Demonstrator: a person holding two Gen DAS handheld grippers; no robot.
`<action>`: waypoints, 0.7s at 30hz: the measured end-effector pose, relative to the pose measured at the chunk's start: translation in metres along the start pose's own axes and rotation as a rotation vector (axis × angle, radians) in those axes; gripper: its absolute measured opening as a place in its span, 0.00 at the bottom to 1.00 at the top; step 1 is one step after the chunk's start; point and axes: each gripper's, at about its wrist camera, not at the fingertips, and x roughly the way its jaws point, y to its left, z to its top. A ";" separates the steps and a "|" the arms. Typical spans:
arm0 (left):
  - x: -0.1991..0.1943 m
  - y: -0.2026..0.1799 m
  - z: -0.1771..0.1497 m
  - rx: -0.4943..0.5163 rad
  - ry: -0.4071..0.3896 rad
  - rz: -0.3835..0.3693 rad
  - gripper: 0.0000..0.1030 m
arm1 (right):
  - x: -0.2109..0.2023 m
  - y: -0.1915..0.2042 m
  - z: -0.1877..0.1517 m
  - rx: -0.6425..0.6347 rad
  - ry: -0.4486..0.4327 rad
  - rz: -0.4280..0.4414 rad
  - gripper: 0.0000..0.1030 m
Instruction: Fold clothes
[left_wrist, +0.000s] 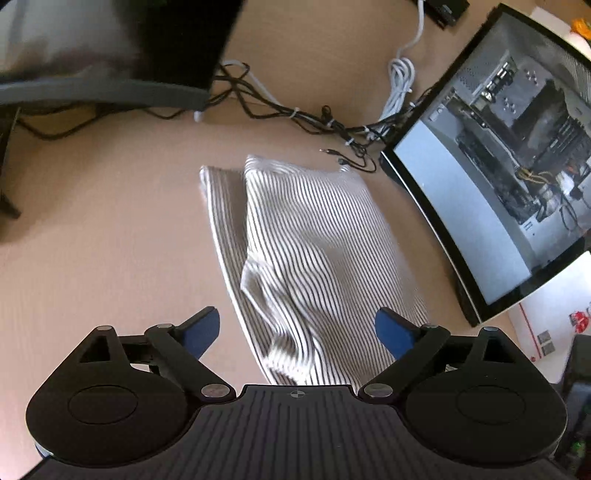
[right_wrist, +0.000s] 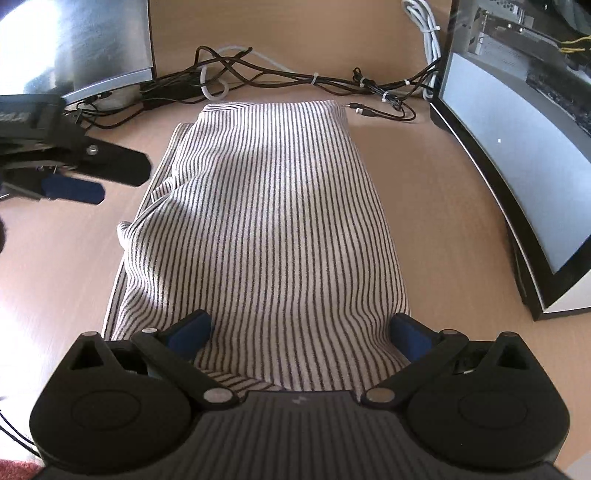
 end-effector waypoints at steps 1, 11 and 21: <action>-0.003 0.002 -0.003 -0.004 0.003 -0.007 0.93 | 0.001 0.001 0.001 0.002 0.000 0.005 1.00; -0.040 0.026 -0.005 0.014 -0.002 -0.002 0.97 | -0.043 -0.025 0.006 -0.056 -0.108 0.012 0.99; -0.083 0.081 0.017 -0.216 -0.096 -0.209 1.00 | -0.039 -0.009 -0.018 -0.191 -0.003 0.034 0.70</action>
